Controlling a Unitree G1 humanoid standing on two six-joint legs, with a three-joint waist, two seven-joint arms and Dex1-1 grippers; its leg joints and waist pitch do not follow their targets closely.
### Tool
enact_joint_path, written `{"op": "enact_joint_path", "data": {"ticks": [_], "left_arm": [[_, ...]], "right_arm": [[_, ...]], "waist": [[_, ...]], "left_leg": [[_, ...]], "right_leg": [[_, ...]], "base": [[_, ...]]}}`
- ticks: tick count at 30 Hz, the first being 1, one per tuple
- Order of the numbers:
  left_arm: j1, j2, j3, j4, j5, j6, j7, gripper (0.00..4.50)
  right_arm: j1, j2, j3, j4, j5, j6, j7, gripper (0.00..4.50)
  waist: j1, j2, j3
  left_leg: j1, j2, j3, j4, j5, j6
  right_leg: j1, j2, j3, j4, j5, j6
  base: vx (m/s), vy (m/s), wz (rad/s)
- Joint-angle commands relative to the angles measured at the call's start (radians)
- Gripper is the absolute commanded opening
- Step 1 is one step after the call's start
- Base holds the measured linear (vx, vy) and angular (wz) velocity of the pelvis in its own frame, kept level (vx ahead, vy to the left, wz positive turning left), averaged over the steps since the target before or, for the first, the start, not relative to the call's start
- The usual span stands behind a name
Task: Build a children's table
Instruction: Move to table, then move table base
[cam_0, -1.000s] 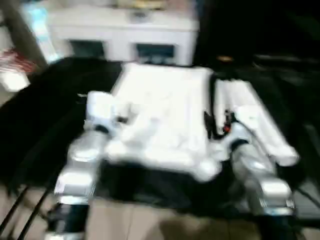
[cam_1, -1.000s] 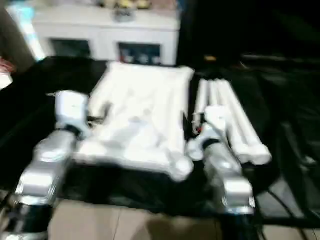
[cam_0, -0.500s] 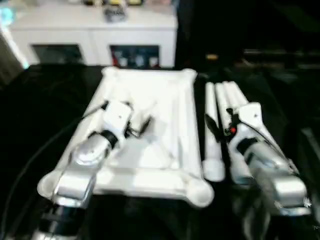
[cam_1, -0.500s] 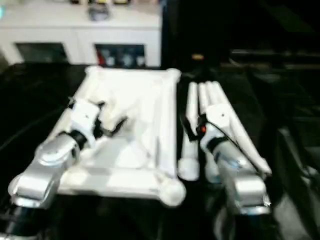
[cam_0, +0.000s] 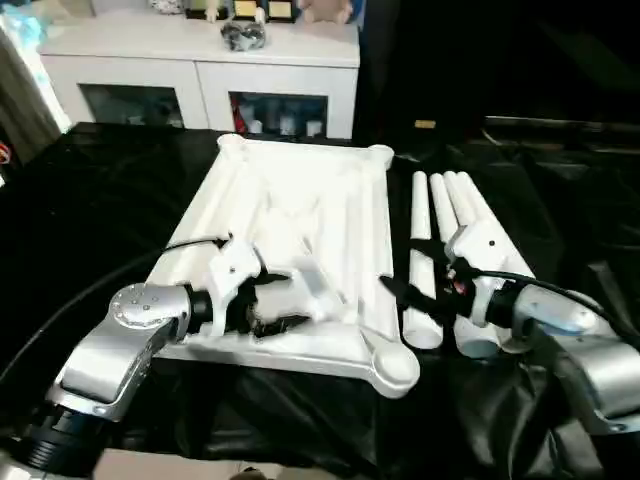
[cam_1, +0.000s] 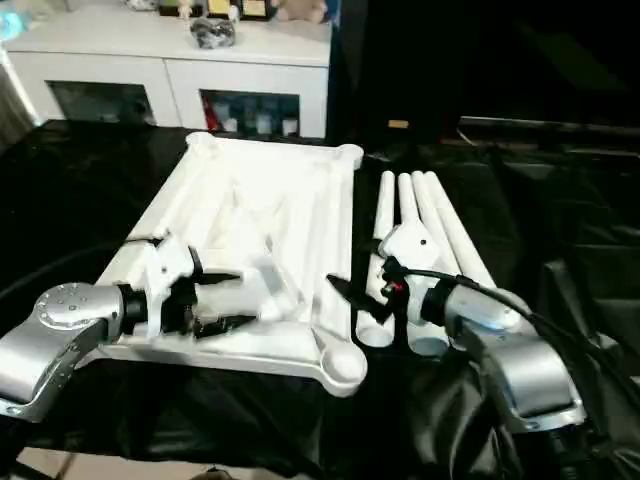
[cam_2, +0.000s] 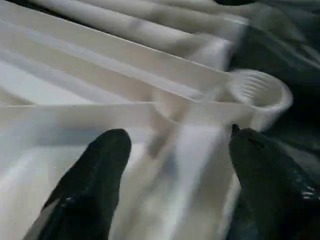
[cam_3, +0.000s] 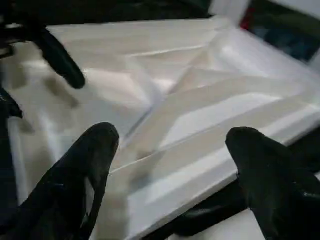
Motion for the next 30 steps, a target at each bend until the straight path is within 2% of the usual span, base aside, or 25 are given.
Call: {"op": "enact_joint_path", "data": {"ticks": [1, 3, 5, 6, 8, 12, 14, 16, 18, 20, 21, 23, 24, 27, 30], "left_arm": [[-0.042, 0.017, -0.036, 0.04, 0.043, -0.019, -0.032, 3.21], [-0.058, 0.012, -0.049, 0.075, 0.075, -0.045, -0.023, 3.03], [-0.097, -0.002, -0.068, 0.144, 0.12, -0.083, 0.011, 2.92], [-0.11, -0.007, -0.07, 0.165, 0.128, -0.087, 0.024, 2.75], [-0.13, -0.016, -0.072, 0.202, 0.126, -0.105, 0.012, 2.69], [-0.156, 0.006, -0.121, 0.247, 0.161, -0.119, -0.041, 2.36], [-0.158, 0.007, -0.127, 0.255, 0.167, -0.117, -0.05, 2.29], [-0.171, 0.004, -0.141, 0.289, 0.185, -0.132, -0.059, 2.19], [-0.194, -0.017, -0.142, 0.348, 0.207, -0.154, -0.034, 1.87], [-0.205, -0.028, -0.139, 0.371, 0.211, -0.161, -0.025, 1.86], [-0.211, -0.032, -0.139, 0.382, 0.212, -0.163, -0.022, 1.83], [-0.217, -0.029, -0.144, 0.392, 0.213, -0.17, -0.036, 1.55], [-0.217, -0.025, -0.148, 0.391, 0.215, -0.171, -0.044, 1.45], [-0.213, -0.013, -0.157, 0.38, 0.226, -0.17, -0.063, 1.38], [-0.209, 0.011, -0.174, 0.363, 0.258, -0.196, -0.081, 1.02]], "right_arm": [[-0.005, -0.035, 0.026, -0.042, 0.023, 0.019, 0.063, 3.93], [-0.002, -0.041, 0.035, -0.049, 0.023, 0.021, 0.077, 3.93], [0.0, -0.048, 0.047, -0.061, 0.025, 0.03, 0.097, 3.93], [0.001, -0.05, 0.05, -0.065, 0.025, 0.031, 0.102, 3.93], [0.006, -0.056, 0.06, -0.076, 0.023, 0.034, 0.112, 3.93], [0.021, -0.075, 0.078, -0.093, 0.019, 0.043, 0.129, 3.93], [0.023, -0.076, 0.079, -0.092, 0.016, 0.041, 0.131, 3.93], [0.024, -0.075, 0.08, -0.087, 0.008, 0.038, 0.13, 3.93], [0.024, -0.072, 0.081, -0.088, 0.005, 0.041, 0.125, 3.93], [0.025, -0.07, 0.084, -0.092, 0.005, 0.045, 0.124, 3.93], [0.027, -0.071, 0.087, -0.096, 0.006, 0.046, 0.124, 3.93], [0.035, -0.076, 0.095, -0.102, 0.006, 0.047, 0.127, 3.93], [0.037, -0.077, 0.096, -0.102, 0.005, 0.047, 0.129, 3.93], [0.042, -0.084, 0.099, -0.098, -0.004, 0.044, 0.137, 3.93], [0.043, -0.088, 0.102, -0.094, -0.01, 0.041, 0.141, 3.93]], "waist": [[0.0, 0.0, -0.044], [-0.001, -0.002, -0.044], [-0.002, -0.001, -0.043], [0.0, 0.0, -0.046], [-0.001, -0.001, -0.046], [0.002, 0.004, -0.047], [0.003, 0.002, -0.047], [0.003, 0.002, -0.048], [0.005, 0.005, -0.05], [0.009, 0.003, -0.052], [0.009, 0.002, -0.054], [0.008, 0.001, -0.055], [0.009, 0.002, -0.057], [0.012, 0.0, -0.057], [0.012, 0.001, -0.059]], "left_leg": [[0.021, 0.066, -0.034, -0.108, -0.483, -0.057], [0.026, 0.067, -0.032, -0.107, -0.488, -0.059], [0.025, 0.066, -0.033, -0.108, -0.49, -0.059], [0.027, 0.069, -0.035, -0.108, -0.493, -0.063], [0.027, 0.068, -0.034, -0.109, -0.489, -0.062], [0.028, 0.071, -0.032, -0.112, -0.491, -0.061], [0.03, 0.072, -0.028, -0.111, -0.487, -0.057], [0.027, 0.072, -0.027, -0.111, -0.465, -0.052], [0.028, 0.072, -0.024, -0.109, -0.449, -0.048], [0.028, 0.073, -0.023, -0.107, -0.422, -0.041], [0.024, 0.075, -0.023, -0.107, -0.395, -0.036], [0.019, 0.075, -0.021, -0.107, -0.372, -0.028], [0.022, 0.076, -0.018, -0.105, -0.356, -0.019], [0.021, 0.077, -0.015, -0.103, -0.336, -0.011], [0.016, 0.079, -0.011, -0.102, -0.279, -0.001]], "right_leg": [[0.012, -0.062, 0.037, -0.112, -0.492, -0.13], [0.009, -0.064, 0.039, -0.116, -0.501, -0.126], [0.01, -0.064, 0.036, -0.119, -0.51, -0.125], [0.009, -0.067, 0.037, -0.118, -0.498, -0.13], [0.01, -0.066, 0.035, -0.117, -0.477, -0.139], [0.01, -0.066, 0.04, -0.113, -0.415, -0.159], [0.008, -0.068, 0.042, -0.114, -0.407, -0.168], [0.01, -0.067, 0.042, -0.111, -0.382, -0.177], [0.011, -0.068, 0.042, -0.111, -0.373, -0.181], [0.013, -0.069, 0.043, -0.109, -0.342, -0.189], [0.018, -0.069, 0.042, -0.104, -0.306, -0.199], [0.021, -0.067, 0.041, -0.1, -0.277, -0.207], [0.019, -0.067, 0.042, -0.1, -0.259, -0.217], [0.02, -0.067, 0.042, -0.098, -0.242, -0.225], [0.025, -0.064, 0.04, -0.092, -0.181, -0.235]], "base": [[0.0, 0.0, 0.0], [0.0, 0.0, 0.0], [0.0, 0.0, 0.0], [0.0, 0.0, 0.0], [0.0, 0.0, 0.0], [0.0, 0.0, 0.0], [0.0, 0.0, 0.0], [0.0, 0.0, 0.0], [0.0, 0.0, 0.0], [0.0, 0.0, 0.0], [0.0, 0.0, 0.0], [0.0, 0.0, 0.0], [0.0, 0.0, 0.0], [0.0, 0.0, 0.0], [0.0, 0.0, 0.0]]}}
